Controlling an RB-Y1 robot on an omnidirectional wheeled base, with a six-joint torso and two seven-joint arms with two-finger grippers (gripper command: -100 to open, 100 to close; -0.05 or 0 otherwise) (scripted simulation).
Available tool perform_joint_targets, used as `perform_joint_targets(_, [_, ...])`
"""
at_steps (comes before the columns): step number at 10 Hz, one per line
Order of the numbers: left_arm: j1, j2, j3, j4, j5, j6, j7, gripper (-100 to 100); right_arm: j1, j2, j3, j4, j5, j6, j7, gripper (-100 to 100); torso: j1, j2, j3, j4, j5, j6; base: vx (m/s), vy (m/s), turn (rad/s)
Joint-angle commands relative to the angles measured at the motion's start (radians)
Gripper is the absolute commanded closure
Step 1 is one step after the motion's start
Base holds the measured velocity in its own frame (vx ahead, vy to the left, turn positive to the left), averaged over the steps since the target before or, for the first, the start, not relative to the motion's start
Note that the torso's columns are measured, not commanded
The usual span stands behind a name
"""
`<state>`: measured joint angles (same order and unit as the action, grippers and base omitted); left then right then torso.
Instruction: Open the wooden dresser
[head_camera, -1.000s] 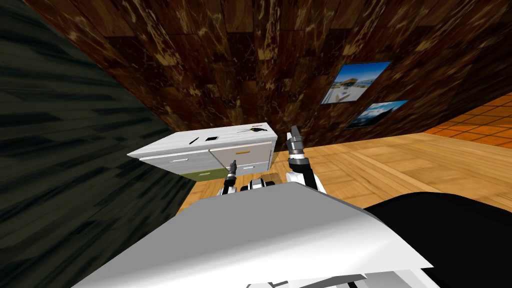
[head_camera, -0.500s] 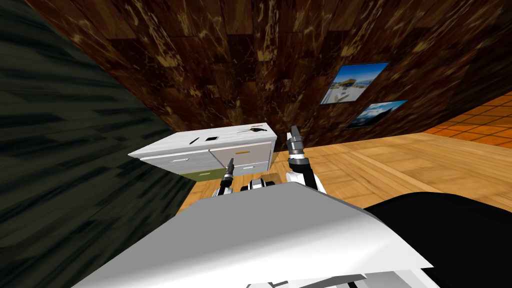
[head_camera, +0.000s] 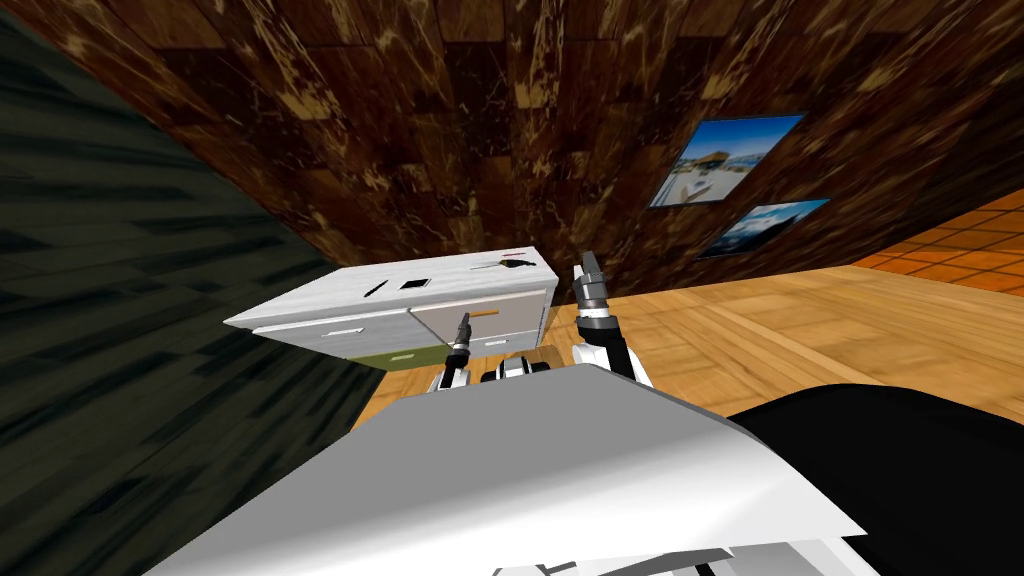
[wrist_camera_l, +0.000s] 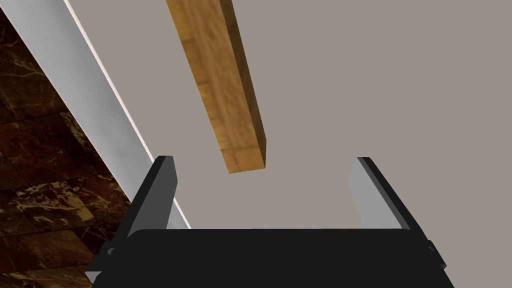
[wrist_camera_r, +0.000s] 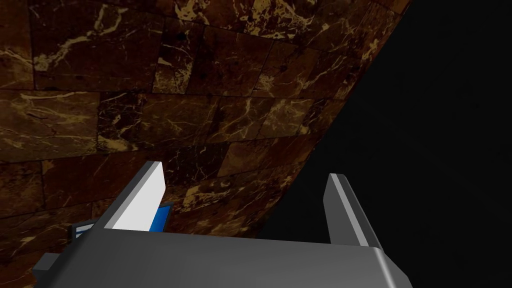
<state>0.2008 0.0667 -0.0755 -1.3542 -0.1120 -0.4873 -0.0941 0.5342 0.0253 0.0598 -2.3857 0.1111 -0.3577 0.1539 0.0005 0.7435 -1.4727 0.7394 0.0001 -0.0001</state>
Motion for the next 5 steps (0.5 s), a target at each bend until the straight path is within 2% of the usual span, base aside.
perform_joint_targets(1, [0.001,-0.02,0.0,0.0,0.0,0.001,0.0,-100,0.0,0.0,0.0,0.0,0.0,0.0,0.0,0,0.0,0.001,0.001,0.0,0.0,0.0,0.0,0.0,0.0])
perform_joint_targets(2, [-0.012,-0.021,0.003,-0.017,0.001,0.03,0.001,-100,0.0,0.0,0.0,0.0,0.0,0.0,0.0,0,0.0,-0.001,-0.001,0.0,0.0,0.0,0.073,-0.002,-0.014])
perform_joint_targets(3, [-0.007,-0.018,0.002,-0.007,0.001,0.013,0.002,-100,0.0,0.0,0.0,0.0,0.0,0.0,0.0,0,-0.001,-0.008,-0.005,-0.002,0.0,0.0,0.045,0.0,-0.004])
perform_joint_targets(4, [-0.008,-0.018,0.002,-0.008,0.001,0.016,0.003,100,0.0,0.0,0.0,0.0,0.0,0.0,0.0,0,-0.001,-0.007,-0.005,-0.002,0.0,0.0,0.0,0.0,0.0])
perform_joint_targets(5, [0.0,-0.016,-0.002,-0.023,0.0,0.021,0.004,100,0.0,0.0,0.0,0.0,0.0,0.0,0.0,0,-0.001,-0.005,-0.003,-0.001,0.0,0.0,-0.097,0.003,0.021])
